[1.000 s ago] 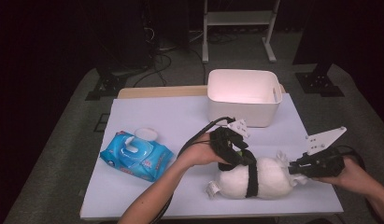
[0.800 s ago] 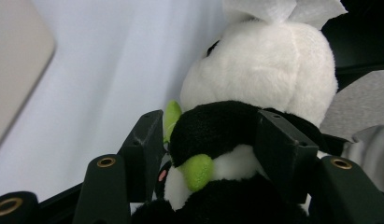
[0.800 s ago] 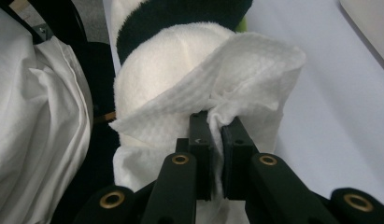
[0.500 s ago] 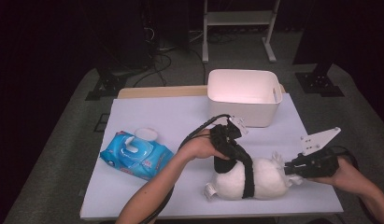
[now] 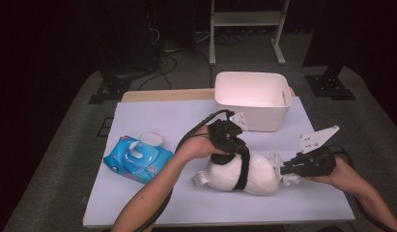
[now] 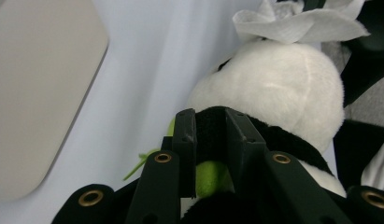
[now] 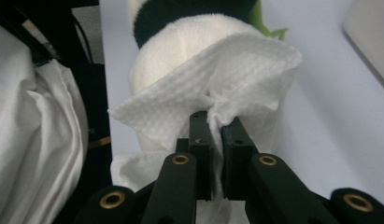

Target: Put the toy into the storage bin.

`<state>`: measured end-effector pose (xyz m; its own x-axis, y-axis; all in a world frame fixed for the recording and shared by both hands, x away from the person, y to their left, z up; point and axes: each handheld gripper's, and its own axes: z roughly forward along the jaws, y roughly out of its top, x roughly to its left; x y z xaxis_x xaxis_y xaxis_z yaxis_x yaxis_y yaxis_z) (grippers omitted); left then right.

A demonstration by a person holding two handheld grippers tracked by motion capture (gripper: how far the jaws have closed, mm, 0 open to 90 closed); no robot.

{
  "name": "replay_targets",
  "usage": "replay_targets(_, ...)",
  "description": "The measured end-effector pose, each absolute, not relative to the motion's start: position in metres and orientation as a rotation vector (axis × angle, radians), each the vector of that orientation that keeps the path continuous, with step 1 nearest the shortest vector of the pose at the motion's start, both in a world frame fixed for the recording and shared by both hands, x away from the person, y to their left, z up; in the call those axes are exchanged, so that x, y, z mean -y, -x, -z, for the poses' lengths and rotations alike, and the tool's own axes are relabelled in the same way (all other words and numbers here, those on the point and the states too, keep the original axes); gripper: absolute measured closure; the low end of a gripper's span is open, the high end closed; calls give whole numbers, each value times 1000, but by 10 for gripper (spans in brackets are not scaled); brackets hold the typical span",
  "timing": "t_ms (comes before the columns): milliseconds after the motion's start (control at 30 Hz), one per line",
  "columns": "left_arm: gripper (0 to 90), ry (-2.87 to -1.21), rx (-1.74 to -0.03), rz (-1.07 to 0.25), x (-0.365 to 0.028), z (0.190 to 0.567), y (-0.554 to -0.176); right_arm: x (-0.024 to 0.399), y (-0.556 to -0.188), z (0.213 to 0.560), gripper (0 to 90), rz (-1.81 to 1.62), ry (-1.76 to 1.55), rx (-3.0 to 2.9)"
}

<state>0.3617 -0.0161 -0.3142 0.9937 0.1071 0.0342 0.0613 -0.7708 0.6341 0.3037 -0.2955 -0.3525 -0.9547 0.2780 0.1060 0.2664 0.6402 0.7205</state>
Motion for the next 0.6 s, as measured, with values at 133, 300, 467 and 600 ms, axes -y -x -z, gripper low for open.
replay_targets(133,736,-2426,-102,-44,5,319,-351,292,-305,344,839,-1216,-448,-2825)
replay_targets(300,720,-2418,-36,-33,0,319,-327,287,-308,333,837,-1226,-435,-2802)
replay_targets(467,681,-2409,-1,44,-4,318,-312,264,-301,348,833,-1184,-374,-2887)
replay_targets(600,623,-2377,-18,59,-7,310,-312,260,-295,358,841,-1234,-364,-2911)
